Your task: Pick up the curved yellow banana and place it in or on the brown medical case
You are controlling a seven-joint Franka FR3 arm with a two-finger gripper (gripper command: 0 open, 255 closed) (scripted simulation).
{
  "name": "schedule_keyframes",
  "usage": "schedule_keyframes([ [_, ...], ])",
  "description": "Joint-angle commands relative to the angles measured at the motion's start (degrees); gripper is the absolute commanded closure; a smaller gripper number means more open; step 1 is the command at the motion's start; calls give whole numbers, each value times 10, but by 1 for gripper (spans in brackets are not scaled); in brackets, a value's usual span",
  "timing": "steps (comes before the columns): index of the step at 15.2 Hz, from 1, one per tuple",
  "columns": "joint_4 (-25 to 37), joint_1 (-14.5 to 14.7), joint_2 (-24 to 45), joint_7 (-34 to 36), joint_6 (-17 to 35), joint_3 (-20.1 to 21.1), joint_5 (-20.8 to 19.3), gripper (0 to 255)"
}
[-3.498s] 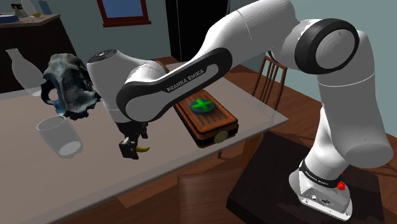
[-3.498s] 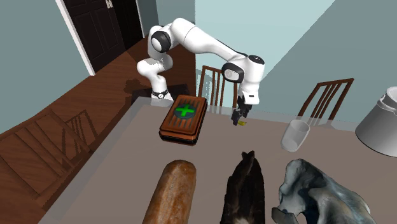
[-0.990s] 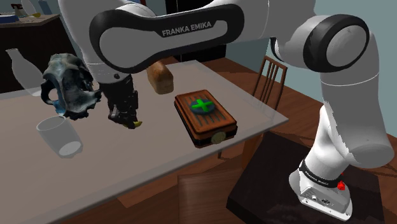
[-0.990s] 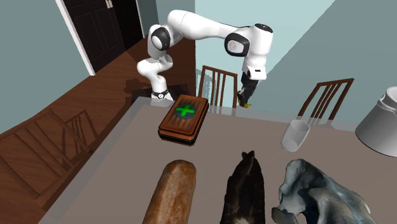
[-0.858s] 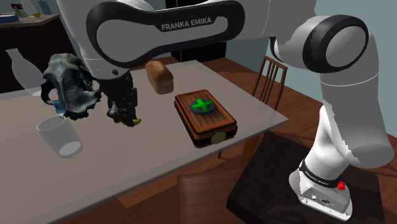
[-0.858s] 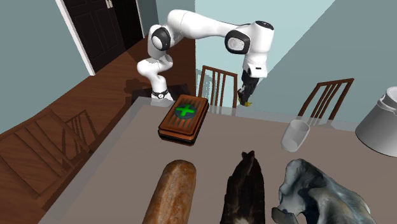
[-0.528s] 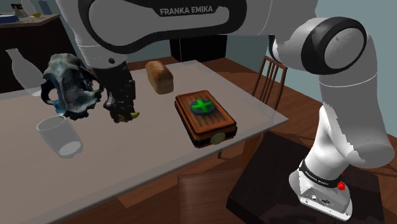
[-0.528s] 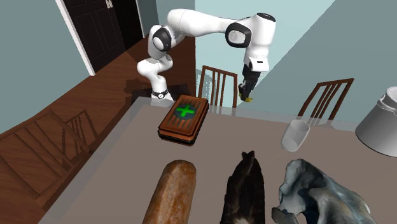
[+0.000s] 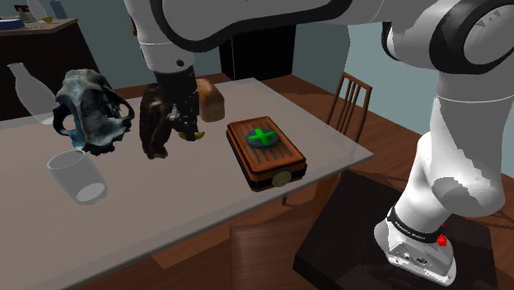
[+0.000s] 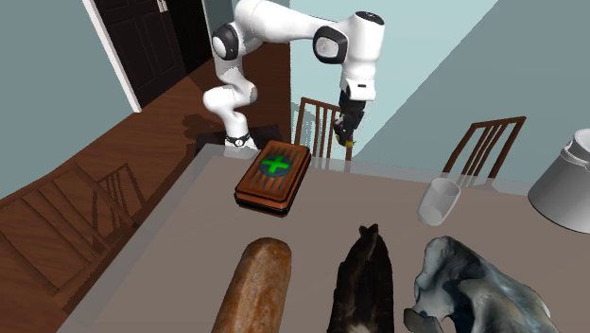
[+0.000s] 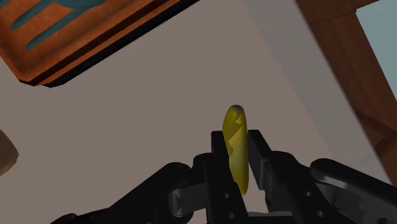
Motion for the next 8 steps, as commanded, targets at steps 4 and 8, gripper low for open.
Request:
schedule_keyframes([
  [4,-135,-50,-103,-62,42,-18,36,255],
  [8,-217,-78,-173,-114,62,-42,57,255],
])
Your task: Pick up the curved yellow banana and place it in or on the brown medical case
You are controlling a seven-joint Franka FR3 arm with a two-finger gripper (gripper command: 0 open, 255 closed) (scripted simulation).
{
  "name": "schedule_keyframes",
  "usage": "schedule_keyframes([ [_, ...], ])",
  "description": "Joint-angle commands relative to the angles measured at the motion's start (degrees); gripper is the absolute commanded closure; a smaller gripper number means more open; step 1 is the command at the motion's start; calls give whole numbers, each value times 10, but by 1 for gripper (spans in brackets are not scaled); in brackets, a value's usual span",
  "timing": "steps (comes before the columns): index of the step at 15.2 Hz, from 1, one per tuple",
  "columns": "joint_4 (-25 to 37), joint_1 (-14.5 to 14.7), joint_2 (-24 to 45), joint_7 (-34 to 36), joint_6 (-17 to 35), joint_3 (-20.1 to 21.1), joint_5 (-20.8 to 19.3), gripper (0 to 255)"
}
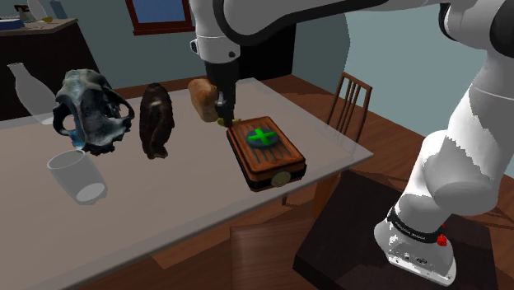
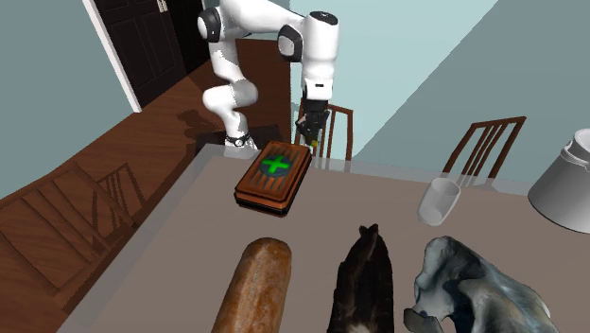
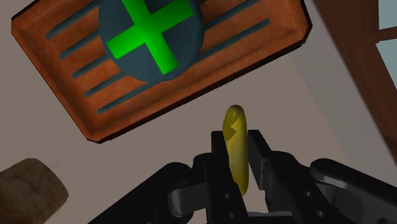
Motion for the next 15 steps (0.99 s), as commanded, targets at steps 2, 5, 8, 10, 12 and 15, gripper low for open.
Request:
schedule_keyframes([
  [2,-52,-19,-45,-41,11,-20,12,255],
  [5,-99,-34,-88,-81,18,-42,19,255],
  [8,-145,-51,-132,-128,23,-71,22,255],
  [10,-160,-51,-132,-127,38,-71,22,255],
  [12,-175,-51,-131,-126,54,-70,22,255],
  [15,-197,-51,-130,-125,77,-70,22,255],
])
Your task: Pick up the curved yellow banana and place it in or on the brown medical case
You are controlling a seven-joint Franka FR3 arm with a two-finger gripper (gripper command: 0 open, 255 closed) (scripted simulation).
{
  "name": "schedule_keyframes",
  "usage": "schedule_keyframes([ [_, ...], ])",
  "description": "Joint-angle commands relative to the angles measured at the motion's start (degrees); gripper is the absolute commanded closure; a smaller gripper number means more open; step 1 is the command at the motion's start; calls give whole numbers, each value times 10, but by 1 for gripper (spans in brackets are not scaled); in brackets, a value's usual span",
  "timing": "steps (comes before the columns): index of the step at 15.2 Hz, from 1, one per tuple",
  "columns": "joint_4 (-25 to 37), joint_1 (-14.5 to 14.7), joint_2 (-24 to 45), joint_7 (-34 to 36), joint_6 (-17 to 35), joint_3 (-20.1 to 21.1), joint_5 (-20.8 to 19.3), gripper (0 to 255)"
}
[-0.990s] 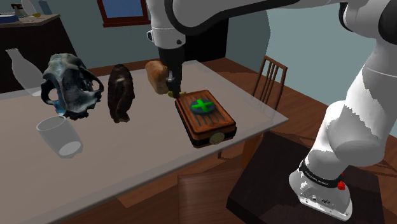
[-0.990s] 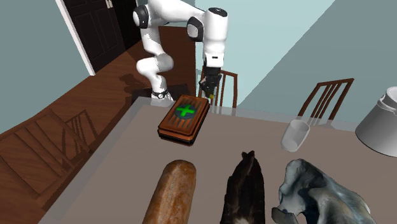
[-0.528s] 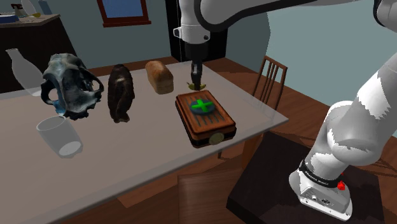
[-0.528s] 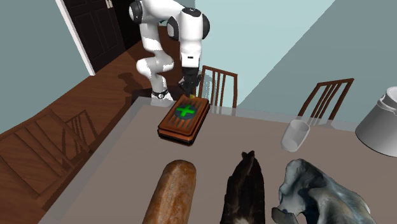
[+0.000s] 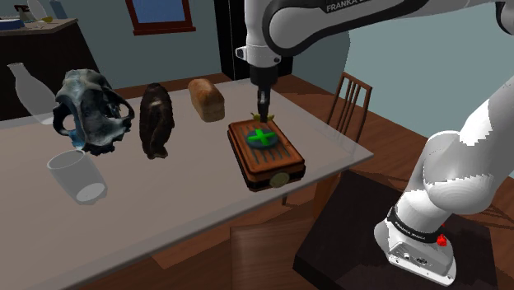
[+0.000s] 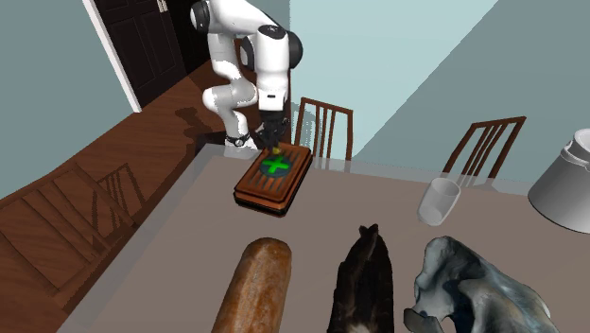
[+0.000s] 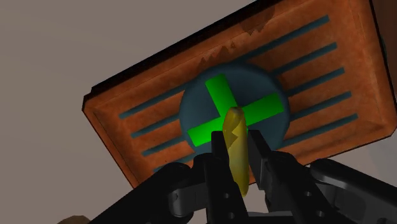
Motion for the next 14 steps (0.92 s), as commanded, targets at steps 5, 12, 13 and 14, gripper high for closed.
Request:
schedule_keyframes([
  [5,-42,0,5,3,47,1,-1,255],
  [12,-55,0,8,4,63,1,-2,255],
  [13,-55,0,8,4,63,1,-2,255],
  [14,-55,0,8,4,63,1,-2,255],
])
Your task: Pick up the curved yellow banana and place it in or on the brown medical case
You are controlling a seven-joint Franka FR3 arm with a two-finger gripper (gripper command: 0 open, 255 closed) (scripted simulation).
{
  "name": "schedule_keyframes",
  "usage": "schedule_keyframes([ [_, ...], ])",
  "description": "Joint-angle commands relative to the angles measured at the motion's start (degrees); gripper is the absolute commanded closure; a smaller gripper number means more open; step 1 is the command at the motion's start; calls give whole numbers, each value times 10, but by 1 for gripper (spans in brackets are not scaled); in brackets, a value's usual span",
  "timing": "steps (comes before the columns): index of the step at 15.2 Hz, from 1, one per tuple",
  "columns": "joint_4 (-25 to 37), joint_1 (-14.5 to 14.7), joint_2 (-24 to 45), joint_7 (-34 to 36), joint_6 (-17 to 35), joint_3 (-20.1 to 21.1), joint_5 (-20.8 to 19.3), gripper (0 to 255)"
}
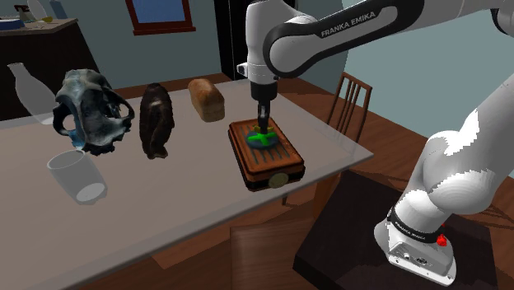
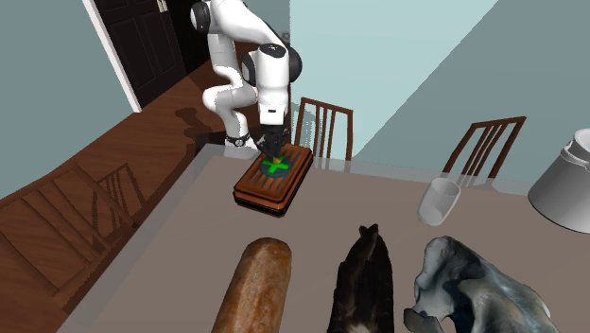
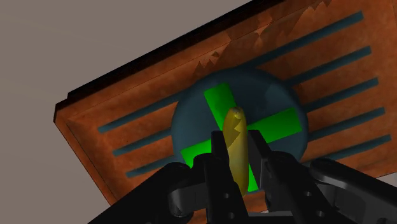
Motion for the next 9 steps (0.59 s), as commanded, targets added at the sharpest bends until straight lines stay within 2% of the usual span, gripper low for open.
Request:
schedule_keyframes([
  [1,0,0,0,0,0,0,0,255],
  [2,0,0,0,0,0,0,0,0],
  [7,0,0,0,0,0,0,0,0],
  [9,31,1,-7,-1,-39,0,2,0],
])
